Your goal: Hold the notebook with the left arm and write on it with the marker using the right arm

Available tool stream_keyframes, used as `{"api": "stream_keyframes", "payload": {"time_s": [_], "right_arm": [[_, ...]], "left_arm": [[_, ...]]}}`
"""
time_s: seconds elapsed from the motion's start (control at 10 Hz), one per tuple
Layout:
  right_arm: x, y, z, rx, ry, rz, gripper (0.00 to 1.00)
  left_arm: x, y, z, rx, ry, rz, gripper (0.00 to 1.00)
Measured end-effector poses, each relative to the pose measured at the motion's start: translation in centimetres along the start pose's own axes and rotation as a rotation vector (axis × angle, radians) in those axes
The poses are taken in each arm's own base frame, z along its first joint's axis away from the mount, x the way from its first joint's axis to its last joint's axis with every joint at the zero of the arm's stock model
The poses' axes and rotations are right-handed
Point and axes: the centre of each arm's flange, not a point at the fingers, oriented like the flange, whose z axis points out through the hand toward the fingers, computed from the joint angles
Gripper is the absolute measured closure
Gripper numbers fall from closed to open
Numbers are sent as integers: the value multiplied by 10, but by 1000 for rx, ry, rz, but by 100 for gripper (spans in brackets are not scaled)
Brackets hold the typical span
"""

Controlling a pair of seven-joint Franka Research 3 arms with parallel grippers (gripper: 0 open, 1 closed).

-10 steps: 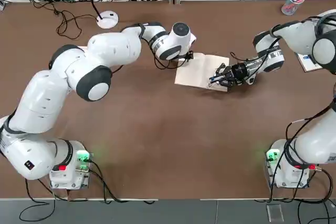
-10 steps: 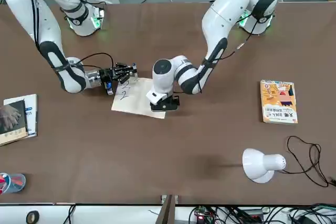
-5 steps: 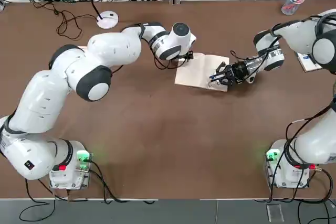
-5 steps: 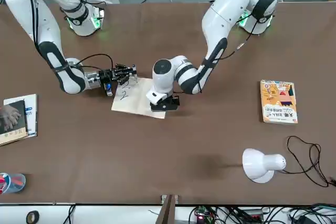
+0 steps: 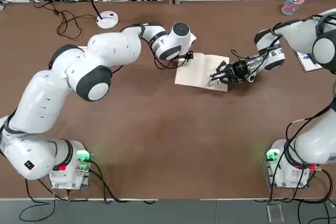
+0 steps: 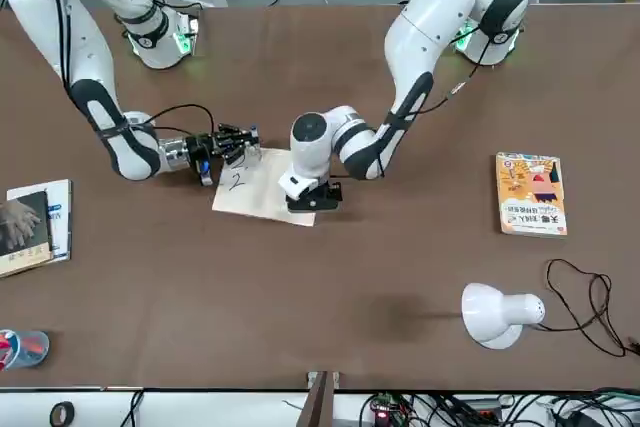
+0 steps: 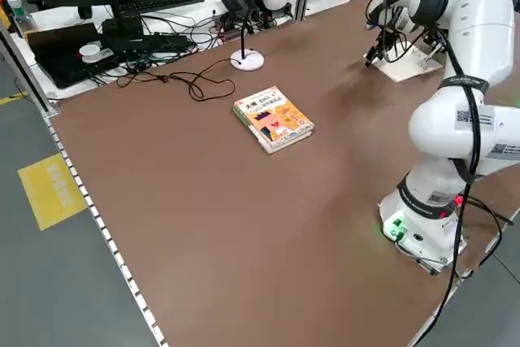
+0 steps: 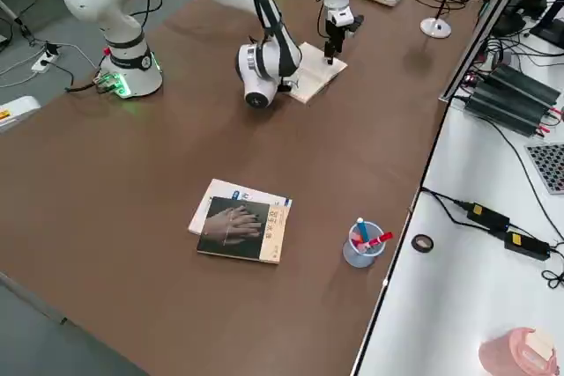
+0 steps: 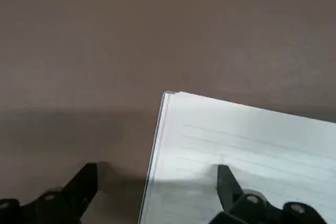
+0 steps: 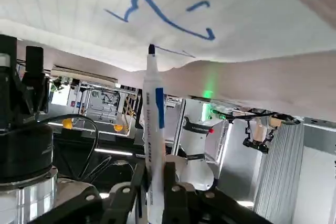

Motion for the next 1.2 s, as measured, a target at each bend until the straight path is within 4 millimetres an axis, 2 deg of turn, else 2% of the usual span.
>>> {"api": "stream_keyframes", "payload": {"time_s": [0.7, 1.2], "right_arm": [[1, 1, -4, -5, 4, -23, 83], [2, 1, -23, -30, 10, -39, 83]], "left_arm": [[0, 0, 0, 0, 0, 0, 0], [0, 0, 0, 0, 0, 0, 0]]}}
